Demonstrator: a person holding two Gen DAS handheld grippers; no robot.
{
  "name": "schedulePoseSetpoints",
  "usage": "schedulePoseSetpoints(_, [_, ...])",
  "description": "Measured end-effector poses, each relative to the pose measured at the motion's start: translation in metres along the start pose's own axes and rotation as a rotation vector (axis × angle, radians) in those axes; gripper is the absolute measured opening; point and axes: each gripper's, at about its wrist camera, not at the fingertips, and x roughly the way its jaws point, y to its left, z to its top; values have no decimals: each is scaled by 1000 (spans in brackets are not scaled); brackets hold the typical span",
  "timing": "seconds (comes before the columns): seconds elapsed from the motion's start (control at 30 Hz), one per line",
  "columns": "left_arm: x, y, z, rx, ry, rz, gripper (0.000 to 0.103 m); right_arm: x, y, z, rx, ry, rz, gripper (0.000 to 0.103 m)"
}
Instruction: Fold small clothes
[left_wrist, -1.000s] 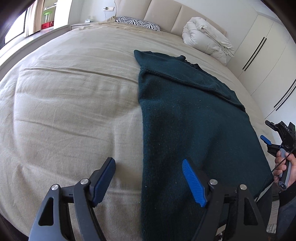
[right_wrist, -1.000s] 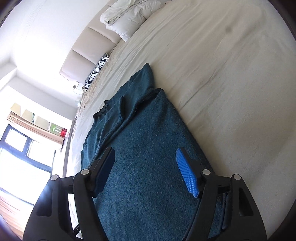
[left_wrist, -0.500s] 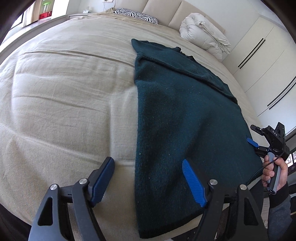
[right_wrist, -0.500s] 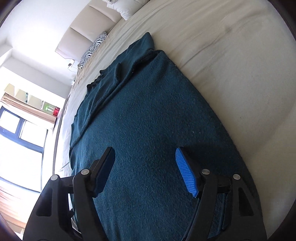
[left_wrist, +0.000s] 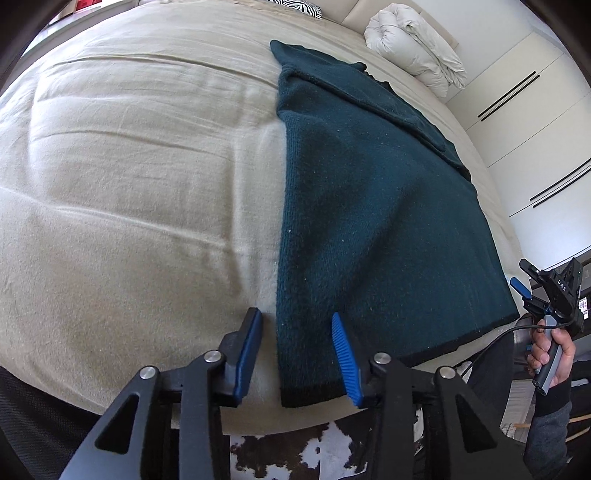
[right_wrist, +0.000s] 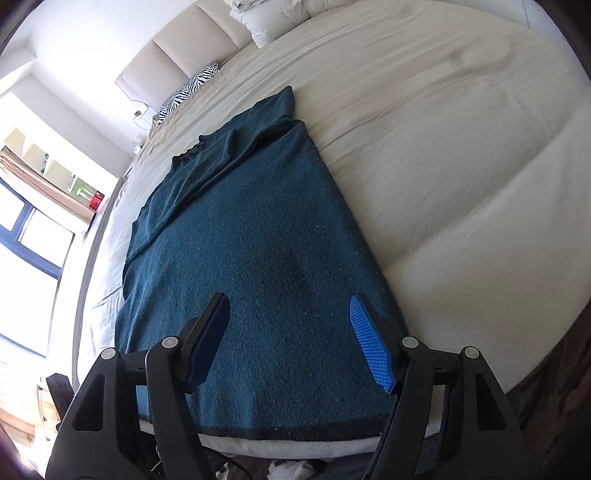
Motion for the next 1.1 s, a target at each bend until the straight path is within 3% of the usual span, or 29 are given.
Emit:
schedulePoseSetpoints(0.13, [4, -3, 0, 6, 30, -17, 14, -19, -17, -6, -8, 15, -69, 67])
schedulePoseSetpoints(0.3, [6, -3, -1, 10, 40, -31, 8, -22, -38, -15, -22, 117, -125, 66])
schedulePoseSetpoints(0.43, [3, -4, -2, 13, 35, -38, 7, -21, -44, -21, -41, 142, -129, 64])
schedulePoseSetpoints(0.53, [1, -4, -3, 19, 32, -41, 7, -17, -49, -21, -37, 178, -131, 46])
schedulePoseSetpoints(0.6, [0, -5, -3, 24, 28, -43, 7, -16, -51, -21, -37, 199, -109, 31])
schedulePoseSetpoints(0.67, [-2, -4, -4, 25, 25, -47, 7, -16, -55, -21, -17, 206, -83, 26])
schedulePoseSetpoints(0.7, [-3, -4, -4, 24, 23, -50, 7, -16, -55, -21, -7, 210, -75, 14])
schedulePoseSetpoints(0.73, [-4, -4, -4, 23, 22, -54, 7, -17, -57, -21, 4, 212, -63, 9])
schedulePoseSetpoints(0.9, [-14, -7, -4, 13, 11, -117, 6, -28, -49, -26, 0, 197, -2, 7])
schedulePoseSetpoints(1.1, [-41, -6, 5, -59, -46, -265, 6, -55, -31, -16, 48, 126, 168, 7])
